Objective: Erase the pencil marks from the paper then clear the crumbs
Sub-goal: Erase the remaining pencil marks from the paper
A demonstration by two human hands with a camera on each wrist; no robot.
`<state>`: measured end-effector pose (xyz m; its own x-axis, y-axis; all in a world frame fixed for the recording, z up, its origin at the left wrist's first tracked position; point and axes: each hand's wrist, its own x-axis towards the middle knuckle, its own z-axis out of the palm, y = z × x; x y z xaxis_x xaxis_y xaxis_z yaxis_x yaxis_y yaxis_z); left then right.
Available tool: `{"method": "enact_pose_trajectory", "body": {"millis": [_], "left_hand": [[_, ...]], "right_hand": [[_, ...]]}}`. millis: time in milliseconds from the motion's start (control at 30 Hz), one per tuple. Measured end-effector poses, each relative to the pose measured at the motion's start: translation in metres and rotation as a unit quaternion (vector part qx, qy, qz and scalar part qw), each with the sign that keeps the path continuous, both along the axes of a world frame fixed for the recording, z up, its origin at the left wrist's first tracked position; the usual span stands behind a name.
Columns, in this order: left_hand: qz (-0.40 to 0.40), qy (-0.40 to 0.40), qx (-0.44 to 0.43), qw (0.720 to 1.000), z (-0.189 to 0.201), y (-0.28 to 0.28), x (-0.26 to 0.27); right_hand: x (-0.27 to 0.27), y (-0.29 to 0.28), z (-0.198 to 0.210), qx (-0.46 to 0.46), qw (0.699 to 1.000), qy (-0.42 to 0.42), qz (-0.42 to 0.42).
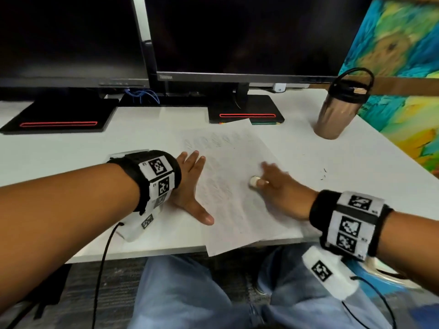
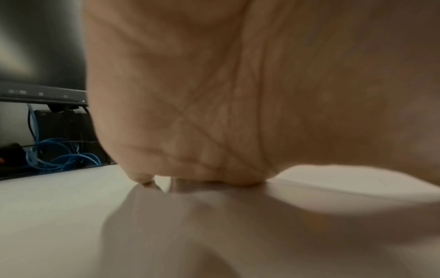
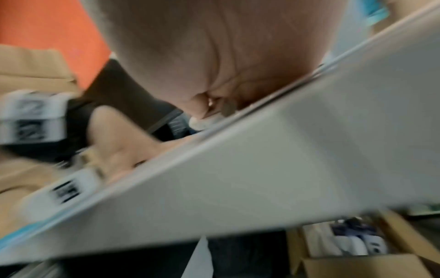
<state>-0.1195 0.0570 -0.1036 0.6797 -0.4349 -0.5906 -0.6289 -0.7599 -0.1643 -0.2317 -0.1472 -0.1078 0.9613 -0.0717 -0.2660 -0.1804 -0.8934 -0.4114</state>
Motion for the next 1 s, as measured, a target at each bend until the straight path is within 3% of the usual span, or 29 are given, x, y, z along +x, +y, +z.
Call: {"method": "enact_pose_trajectory", "body": {"millis": [67,167,233,300,467,533,667,867,1000], "left_hand": [[-0.005,0.002,0.001,1.000,-0.001,-0.001,0.002],[-0.019,-0.005,0.005,1.000,-0.003,-0.004,0.003],[-0.030,-0.018,0.004,0.999,-0.005,-0.005,0.003],[-0.029,-0.009,0.006,1.000,-0.005,-0.004,0.005],[-0.024,0.017,0.003,1.000,-0.004,-0.003,0.009],[-0.030,0.017,0.006,0.999,-0.005,-0.005,0.010],[-0.030,0.017,0.017,0.999,-0.003,-0.007,0.010],[-0.021,0.031,0.011,0.999,-0.001,-0.006,0.006],[-0.020,0.034,0.010,0.999,-0.001,-0.006,0.007]], "right_hand": [[-0.003,0.003,0.009,-0.017,1.000,-0.003,0.014],[-0.014,0.041,0.006,0.053,0.986,0.016,0.158],[-0.016,0.055,-0.004,0.054,0.976,0.032,0.207],[-0.013,0.044,-0.004,0.040,0.981,0.041,0.183],[-0.006,-0.004,0.021,0.032,0.998,0.038,-0.046],[-0.011,0.004,0.019,0.043,0.999,0.015,-0.028],[-0.021,0.028,-0.005,0.063,0.988,0.065,0.123],[-0.005,-0.050,0.015,0.014,0.996,0.045,-0.074],[-0.015,-0.036,0.012,0.069,0.996,0.045,0.032]]}}
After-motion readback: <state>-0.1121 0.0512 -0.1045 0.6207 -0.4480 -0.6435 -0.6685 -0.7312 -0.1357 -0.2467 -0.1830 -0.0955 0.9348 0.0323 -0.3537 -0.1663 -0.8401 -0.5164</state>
